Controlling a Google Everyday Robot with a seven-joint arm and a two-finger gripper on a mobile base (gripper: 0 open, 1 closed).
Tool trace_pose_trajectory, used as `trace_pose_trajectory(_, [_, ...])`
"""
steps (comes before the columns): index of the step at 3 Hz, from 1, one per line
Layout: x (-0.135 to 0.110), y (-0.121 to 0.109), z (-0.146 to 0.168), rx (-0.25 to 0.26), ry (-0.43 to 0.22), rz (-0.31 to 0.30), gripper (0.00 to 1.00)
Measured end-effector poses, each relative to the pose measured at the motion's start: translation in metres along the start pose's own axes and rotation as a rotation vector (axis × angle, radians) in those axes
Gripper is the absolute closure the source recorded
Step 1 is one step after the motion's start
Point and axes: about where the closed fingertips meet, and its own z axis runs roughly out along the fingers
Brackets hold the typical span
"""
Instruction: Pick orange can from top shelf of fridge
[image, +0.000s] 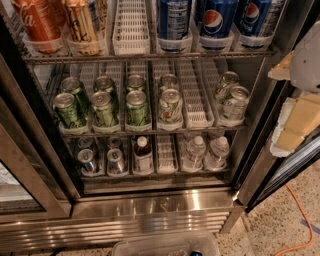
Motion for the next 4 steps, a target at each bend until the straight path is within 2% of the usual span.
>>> trace_pose_trajectory(1, [0.000,0.000,0.000,0.000,0.000,0.000,0.00])
trace_pose_trajectory(2, [-0.021,-0.001,0.007,-0.010,-0.087,0.041,0.00])
trace_pose_trajectory(3, [-0.067,-0.006,0.013,-0.026,-0.270,0.115,0.00])
trace_pose_trajectory(4, [-0.111,-0.007,0.004,-0.015,-0.427,0.148,0.00])
